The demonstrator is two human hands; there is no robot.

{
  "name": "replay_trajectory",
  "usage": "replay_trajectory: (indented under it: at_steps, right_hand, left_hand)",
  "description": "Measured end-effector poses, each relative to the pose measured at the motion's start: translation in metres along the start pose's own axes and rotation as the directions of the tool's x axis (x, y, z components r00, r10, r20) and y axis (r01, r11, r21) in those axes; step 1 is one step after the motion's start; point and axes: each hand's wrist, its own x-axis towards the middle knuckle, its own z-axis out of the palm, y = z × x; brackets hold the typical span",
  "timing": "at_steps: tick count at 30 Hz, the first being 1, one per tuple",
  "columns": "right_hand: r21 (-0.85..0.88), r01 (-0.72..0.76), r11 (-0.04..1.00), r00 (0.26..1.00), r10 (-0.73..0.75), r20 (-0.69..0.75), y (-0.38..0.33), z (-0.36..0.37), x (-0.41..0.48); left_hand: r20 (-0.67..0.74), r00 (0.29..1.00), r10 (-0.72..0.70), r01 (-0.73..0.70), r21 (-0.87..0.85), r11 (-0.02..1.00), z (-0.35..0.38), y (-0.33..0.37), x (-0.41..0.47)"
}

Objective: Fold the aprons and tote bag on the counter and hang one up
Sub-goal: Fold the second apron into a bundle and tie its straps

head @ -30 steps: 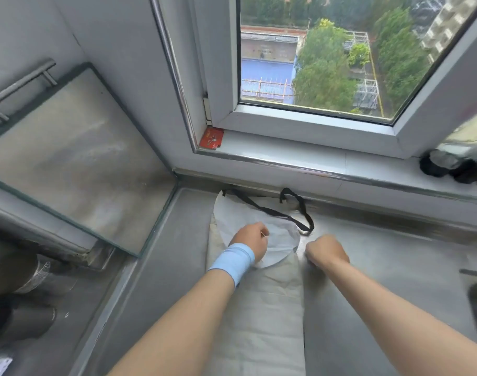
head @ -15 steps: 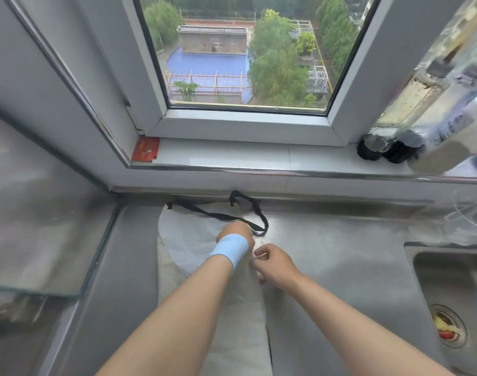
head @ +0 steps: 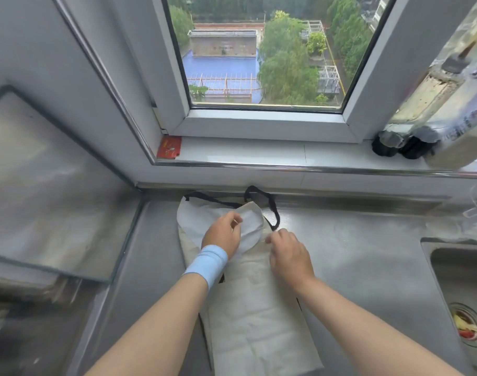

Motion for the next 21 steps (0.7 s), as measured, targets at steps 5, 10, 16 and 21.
replay_trajectory:
  at_steps: [5,10,16,21]
  right_hand:
    - [-0.084,0.353,0.932,0.919,-0.328,0.218,-0.007,0.012,-0.036]
    - [-0.231,0.277,0.933,0.931,-0.2,0.307,-0.015,0.008,-0.069]
    - [-0.106,0.492,0.864,0.794,-0.395,0.462,-0.023,-0.023,-0.134]
    - [-0.145,0.598,0.788,0.714,-0.442,0.543,-0.013,-0.035,-0.166]
  left_hand:
    - [0.147,0.981,0.128,-0.163,0.259,0.952,-0.005,-0.044,-0.068]
    - [0.376,0.924,0.071,-0.263,0.49,0.831,-0.001,-0.078,-0.119]
    - [0.219,0.97,0.104,-0.207,0.522,0.827,0.0,-0.091,-0.171]
    - [0.349,0.905,0.244,-0.372,0.37,0.851,0.019,-0.07,-0.207]
